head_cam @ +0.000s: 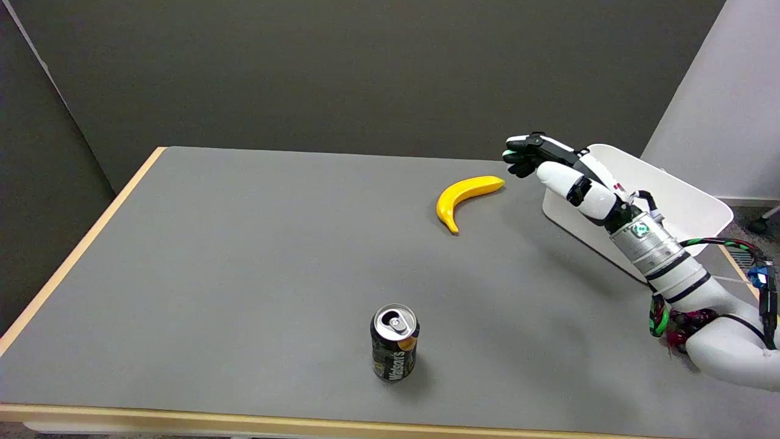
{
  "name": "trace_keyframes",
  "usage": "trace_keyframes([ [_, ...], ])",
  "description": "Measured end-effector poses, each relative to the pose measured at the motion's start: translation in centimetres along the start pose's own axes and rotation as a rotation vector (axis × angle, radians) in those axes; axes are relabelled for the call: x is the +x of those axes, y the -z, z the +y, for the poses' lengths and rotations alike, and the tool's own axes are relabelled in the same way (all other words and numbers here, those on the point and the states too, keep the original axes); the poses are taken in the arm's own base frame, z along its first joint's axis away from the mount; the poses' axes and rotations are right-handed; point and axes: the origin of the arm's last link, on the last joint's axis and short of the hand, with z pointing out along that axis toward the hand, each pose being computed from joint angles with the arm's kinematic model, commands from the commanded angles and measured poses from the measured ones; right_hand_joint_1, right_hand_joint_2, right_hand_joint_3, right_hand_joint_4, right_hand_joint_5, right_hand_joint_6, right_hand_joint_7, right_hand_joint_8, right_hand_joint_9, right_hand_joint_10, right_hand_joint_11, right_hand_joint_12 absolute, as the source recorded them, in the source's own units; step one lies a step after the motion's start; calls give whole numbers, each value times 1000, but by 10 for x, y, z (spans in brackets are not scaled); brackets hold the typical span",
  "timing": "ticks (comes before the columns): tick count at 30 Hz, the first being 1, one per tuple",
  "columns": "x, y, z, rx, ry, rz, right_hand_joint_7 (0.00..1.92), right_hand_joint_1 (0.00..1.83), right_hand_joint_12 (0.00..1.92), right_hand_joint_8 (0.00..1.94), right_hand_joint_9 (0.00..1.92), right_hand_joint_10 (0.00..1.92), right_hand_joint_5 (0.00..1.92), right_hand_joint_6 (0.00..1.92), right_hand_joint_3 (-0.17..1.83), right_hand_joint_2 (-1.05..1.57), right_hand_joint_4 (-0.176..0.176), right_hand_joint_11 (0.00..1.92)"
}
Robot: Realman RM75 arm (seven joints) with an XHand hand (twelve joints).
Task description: Pick up the black can.
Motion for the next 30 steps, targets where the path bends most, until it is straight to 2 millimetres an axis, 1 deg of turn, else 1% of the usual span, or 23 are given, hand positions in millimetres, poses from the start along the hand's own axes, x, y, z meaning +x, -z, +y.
trace_keyframes([
  [11,-1,2,1,-11,12,-14,439,333,1431,590,357,1024,281,567,924,682,-108,196],
  [15,-4,2,2,-19,26,-36,415,323,1396,566,334,1007,275,555,919,666,-102,171],
  [19,-8,4,4,-28,26,-63,349,268,1327,511,279,946,248,505,913,645,-95,124],
  [22,-13,7,6,-39,7,-97,308,224,1281,474,236,899,223,472,910,638,-98,93],
  [24,-18,9,8,-47,-9,-119,313,254,1299,436,207,932,223,450,794,686,-100,81],
  [25,-20,11,9,-51,-19,-129,311,254,1302,426,199,937,221,444,770,696,-100,77],
  [30,-40,21,16,-70,-86,-175,293,215,1288,413,184,920,207,428,763,706,-102,66],
])
